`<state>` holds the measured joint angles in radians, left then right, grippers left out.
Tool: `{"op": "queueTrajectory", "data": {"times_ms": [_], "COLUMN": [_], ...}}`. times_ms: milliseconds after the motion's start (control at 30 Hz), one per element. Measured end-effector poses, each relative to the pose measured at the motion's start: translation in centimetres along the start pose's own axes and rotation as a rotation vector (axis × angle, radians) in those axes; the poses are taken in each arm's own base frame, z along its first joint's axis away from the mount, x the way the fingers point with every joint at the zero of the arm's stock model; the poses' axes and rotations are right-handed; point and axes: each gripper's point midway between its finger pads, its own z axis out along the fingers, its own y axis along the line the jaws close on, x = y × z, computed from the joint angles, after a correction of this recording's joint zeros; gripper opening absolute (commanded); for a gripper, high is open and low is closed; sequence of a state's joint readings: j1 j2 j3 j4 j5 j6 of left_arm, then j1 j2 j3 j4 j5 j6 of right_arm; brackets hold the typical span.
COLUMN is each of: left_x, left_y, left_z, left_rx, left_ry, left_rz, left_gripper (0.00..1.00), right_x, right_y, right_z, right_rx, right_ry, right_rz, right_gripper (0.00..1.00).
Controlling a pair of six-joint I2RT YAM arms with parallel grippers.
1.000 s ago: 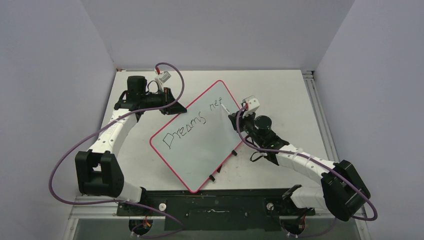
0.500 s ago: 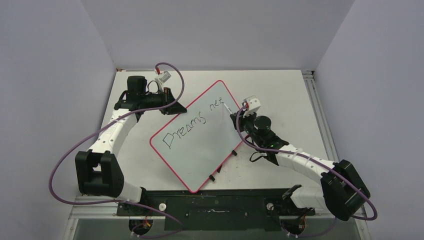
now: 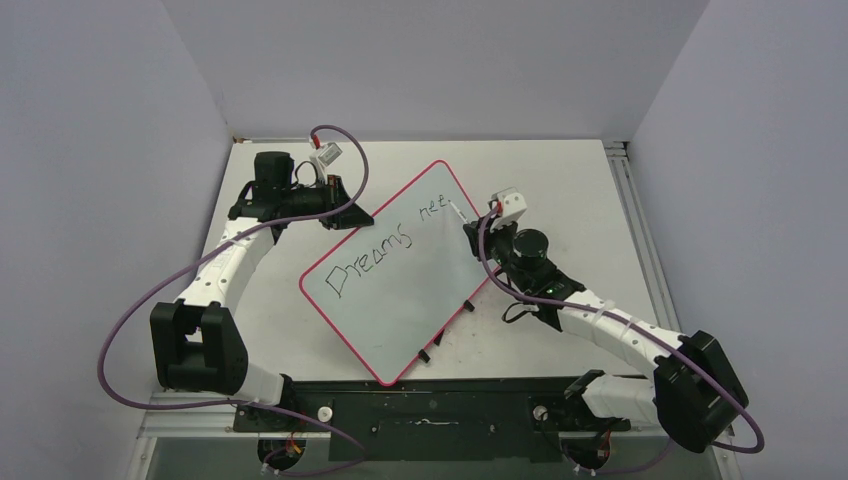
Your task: Write a sentence on the whiteboard
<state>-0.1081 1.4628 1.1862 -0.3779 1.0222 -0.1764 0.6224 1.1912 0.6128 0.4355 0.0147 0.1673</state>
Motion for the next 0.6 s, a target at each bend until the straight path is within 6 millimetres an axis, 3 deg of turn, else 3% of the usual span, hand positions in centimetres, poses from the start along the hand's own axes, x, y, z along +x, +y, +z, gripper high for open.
{"op": "queueTrajectory", "data": {"times_ms": [267,600], "left_x": [0.0,0.0], "left_y": [0.0,0.0], "left_z": [0.0,0.0], "left_rx": [0.000,0.001], "left_ry": [0.000,0.001], "left_rz": [0.000,0.000], "left_gripper": [0.00,0.00], "right_x": [-0.9,0.2], "right_y": [0.0,-0.7], "right_z": [0.2,1.2], "right_rx": [0.001,0.020], "right_ry": [-0.013,0.023], "right_rz": [-0.009,-0.018], "right_gripper": [0.05,0.05]}}
